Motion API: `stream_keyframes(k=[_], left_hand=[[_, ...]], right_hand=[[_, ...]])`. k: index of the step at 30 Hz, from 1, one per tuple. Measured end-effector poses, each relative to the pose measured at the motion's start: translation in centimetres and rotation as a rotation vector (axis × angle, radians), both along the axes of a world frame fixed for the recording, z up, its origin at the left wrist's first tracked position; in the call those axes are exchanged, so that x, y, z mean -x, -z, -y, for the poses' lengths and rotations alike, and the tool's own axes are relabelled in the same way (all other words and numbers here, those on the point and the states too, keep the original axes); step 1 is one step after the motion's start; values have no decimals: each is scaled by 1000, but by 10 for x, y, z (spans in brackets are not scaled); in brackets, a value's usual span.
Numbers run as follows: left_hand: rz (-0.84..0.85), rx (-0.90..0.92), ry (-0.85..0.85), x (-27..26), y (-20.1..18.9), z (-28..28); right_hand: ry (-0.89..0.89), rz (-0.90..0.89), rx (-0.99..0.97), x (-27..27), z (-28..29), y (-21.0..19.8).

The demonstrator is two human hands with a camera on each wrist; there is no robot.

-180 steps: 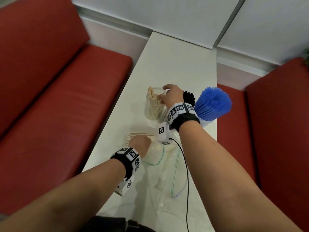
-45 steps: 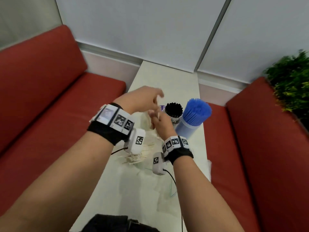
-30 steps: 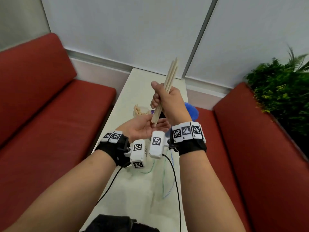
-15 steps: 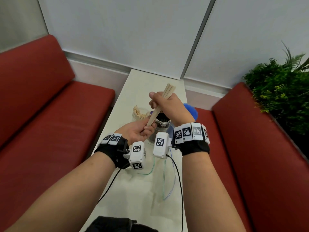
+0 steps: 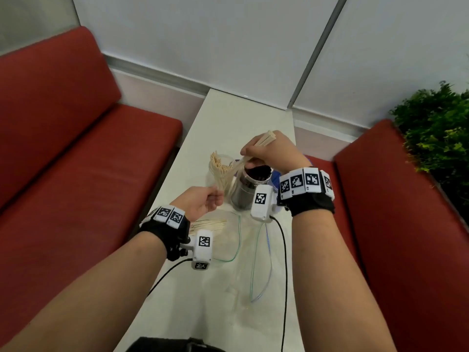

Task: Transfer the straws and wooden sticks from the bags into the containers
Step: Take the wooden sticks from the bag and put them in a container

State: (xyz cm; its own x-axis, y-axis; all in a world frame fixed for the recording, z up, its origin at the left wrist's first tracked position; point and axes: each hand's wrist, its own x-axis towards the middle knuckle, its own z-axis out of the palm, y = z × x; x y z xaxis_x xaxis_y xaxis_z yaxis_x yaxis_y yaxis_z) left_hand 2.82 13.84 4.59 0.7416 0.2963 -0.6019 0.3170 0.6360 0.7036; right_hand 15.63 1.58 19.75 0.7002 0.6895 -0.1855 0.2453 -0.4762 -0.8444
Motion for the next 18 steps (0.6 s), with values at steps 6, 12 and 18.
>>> stream_keyframes(k=[6,12,18], left_hand=[[-162,-548,233,-9,15,-8],[-278,-1096,722,-24,45,0],[-330,-1274,949,-26,99,24]], right_hand=[[149,243,12,-44,-62,14],[116,250,178,-57,-94,84],[166,84,200,-65,-97,133]])
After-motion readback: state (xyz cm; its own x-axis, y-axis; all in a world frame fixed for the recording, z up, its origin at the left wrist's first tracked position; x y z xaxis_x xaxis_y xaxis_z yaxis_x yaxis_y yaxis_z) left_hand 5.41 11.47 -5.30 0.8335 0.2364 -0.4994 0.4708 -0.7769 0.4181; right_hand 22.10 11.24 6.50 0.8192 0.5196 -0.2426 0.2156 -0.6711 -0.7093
